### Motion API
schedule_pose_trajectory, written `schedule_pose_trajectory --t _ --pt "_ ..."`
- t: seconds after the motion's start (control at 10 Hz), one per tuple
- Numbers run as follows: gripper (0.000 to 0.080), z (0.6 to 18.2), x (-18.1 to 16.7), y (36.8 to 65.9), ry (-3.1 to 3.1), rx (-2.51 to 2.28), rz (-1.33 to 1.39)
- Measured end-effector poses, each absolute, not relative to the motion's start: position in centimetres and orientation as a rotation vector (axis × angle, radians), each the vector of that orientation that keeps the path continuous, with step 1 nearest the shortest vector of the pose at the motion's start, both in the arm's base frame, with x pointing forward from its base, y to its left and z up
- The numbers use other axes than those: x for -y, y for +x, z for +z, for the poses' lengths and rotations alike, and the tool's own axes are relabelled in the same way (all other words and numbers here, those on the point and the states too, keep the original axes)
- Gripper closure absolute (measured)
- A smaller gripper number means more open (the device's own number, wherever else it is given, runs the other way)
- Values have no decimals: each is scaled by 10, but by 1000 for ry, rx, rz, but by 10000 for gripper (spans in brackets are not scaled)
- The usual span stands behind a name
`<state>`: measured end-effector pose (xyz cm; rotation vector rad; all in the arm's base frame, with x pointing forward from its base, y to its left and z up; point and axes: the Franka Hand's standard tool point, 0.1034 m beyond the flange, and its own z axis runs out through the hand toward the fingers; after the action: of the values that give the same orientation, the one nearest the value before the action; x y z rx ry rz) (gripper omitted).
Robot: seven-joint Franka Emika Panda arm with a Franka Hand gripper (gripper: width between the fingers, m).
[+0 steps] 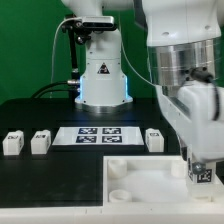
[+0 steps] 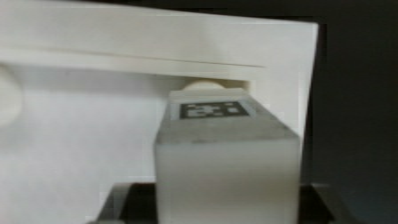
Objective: Assemble one leg
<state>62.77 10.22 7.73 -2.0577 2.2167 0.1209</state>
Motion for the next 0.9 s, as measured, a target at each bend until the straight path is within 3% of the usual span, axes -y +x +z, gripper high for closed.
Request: schedule_pose_trajectory --t 0.3,0.4,0.5,0.6,0.9 --pt "506 78 -106 627 -2135 -2150 106" --pt "303 80 -113 626 -2265 -2028 79" --pt "303 80 -116 626 -2463 -1807 51" --pt "185 80 -115 626 -2544 -1691 45" --pt "151 80 -114 626 -2771 -1280 23"
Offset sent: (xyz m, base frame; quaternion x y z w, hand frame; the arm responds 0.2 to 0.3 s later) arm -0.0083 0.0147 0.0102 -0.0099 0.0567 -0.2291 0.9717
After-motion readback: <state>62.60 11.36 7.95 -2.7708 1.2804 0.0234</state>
